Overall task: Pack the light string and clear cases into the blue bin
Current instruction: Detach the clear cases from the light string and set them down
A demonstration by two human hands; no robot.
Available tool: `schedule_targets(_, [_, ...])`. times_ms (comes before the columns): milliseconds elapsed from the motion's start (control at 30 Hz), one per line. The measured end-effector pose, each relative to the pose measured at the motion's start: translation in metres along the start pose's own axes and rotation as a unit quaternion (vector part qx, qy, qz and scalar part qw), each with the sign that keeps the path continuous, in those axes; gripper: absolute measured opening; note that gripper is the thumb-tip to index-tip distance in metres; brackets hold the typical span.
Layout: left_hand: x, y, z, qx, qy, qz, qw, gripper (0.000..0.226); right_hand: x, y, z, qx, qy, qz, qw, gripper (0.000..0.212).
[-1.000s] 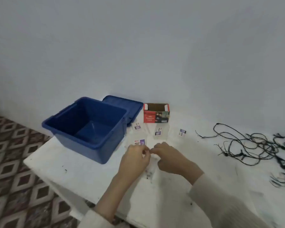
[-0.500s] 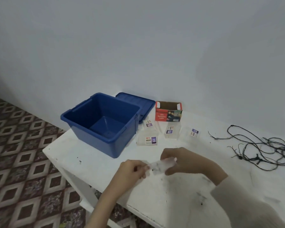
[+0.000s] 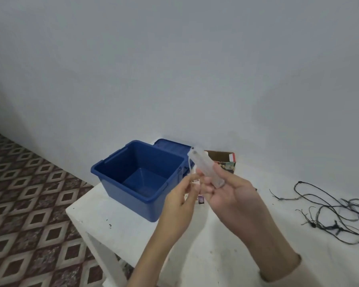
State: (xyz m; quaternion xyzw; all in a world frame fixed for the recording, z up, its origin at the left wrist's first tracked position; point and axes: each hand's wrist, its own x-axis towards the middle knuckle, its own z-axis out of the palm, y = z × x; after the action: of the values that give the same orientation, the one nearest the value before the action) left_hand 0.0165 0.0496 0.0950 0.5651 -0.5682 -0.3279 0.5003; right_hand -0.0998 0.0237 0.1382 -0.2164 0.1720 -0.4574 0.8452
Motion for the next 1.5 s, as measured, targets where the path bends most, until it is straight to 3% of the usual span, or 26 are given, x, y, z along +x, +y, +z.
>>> schedule_targets(67, [0.002,0.006,0.0,-0.014,-0.004,-0.029,0.999,0.022,0.0,-0.001,0.005,-0.048,-0.005,-0.062,0.997,0.042])
schedule_targets(133, [0.002,0.015,-0.002,-0.023,-0.015,-0.044,0.999,0.022,0.001,-0.003,0.003,-0.21,0.013,-0.167,0.963,0.032])
schedule_targets(167, [0.002,0.021,-0.004,0.009,-0.015,-0.035,0.999,0.022,0.001,-0.005,0.001,-0.325,0.032,-0.238,0.915,0.026])
schedule_targets(200, [0.002,0.029,-0.006,0.068,-0.012,-0.015,0.998,0.023,0.0,-0.008,-0.002,-0.437,0.05,-0.314,0.841,0.024])
schedule_targets(267, [0.004,0.043,-0.012,0.224,0.0,0.039,0.974,0.024,0.001,-0.017,-0.008,-0.603,0.024,-0.435,0.668,0.027])
schedule_targets(333, [0.008,0.06,-0.018,0.345,0.003,0.09,0.934,0.021,0.004,-0.028,-0.015,-0.716,-0.029,-0.475,0.512,0.036])
schedule_targets(367, [0.01,0.067,-0.021,0.375,-0.011,0.113,0.92,0.02,0.004,-0.034,-0.018,-0.755,-0.047,-0.455,0.469,0.037])
schedule_targets(400, [0.012,0.075,-0.025,0.386,-0.032,0.135,0.912,0.019,0.003,-0.04,-0.019,-0.78,-0.054,-0.413,0.467,0.035])
schedule_targets(433, [0.015,0.082,-0.029,0.382,-0.054,0.156,0.909,0.018,0.0,-0.046,-0.02,-0.786,-0.053,-0.358,0.501,0.032])
schedule_targets(533, [0.022,0.098,-0.036,0.307,-0.089,0.185,0.929,0.011,-0.011,-0.065,-0.02,-0.703,-0.062,-0.179,0.685,0.025])
schedule_targets(633, [0.026,0.105,-0.032,0.116,-0.123,0.135,0.976,0.004,-0.021,-0.08,-0.02,-0.513,-0.152,-0.046,0.844,0.024])
schedule_targets(700, [0.028,0.104,-0.026,-0.003,-0.148,0.097,0.984,0.002,-0.024,-0.081,-0.021,-0.396,-0.186,-0.025,0.899,0.029])
schedule_targets(800, [0.033,0.092,-0.016,-0.086,-0.147,0.052,0.984,0.014,-0.025,-0.073,-0.021,-0.278,-0.179,-0.055,0.942,0.038])
schedule_targets(900, [0.035,0.08,-0.008,-0.112,-0.156,0.016,0.981,0.022,-0.025,-0.065,-0.015,-0.256,-0.133,-0.104,0.952,0.046])
schedule_targets(1033, [0.035,0.075,-0.005,-0.114,-0.136,-0.015,0.984,0.018,-0.026,-0.061,-0.01,-0.331,-0.068,-0.182,0.923,0.066])
schedule_targets(1167, [0.035,0.079,-0.004,-0.071,-0.107,-0.003,0.992,0.023,-0.024,-0.055,-0.008,-0.403,-0.05,-0.251,0.879,0.056])
schedule_targets(1367, [0.042,0.077,-0.008,-0.032,-0.095,0.011,0.995,0.034,-0.023,-0.056,-0.008,-0.522,0.004,-0.273,0.808,0.032])
schedule_targets(1500, [0.045,0.081,-0.01,-0.028,-0.098,0.02,0.995,0.034,-0.023,-0.061,-0.005,-0.518,0.024,-0.255,0.816,0.037])
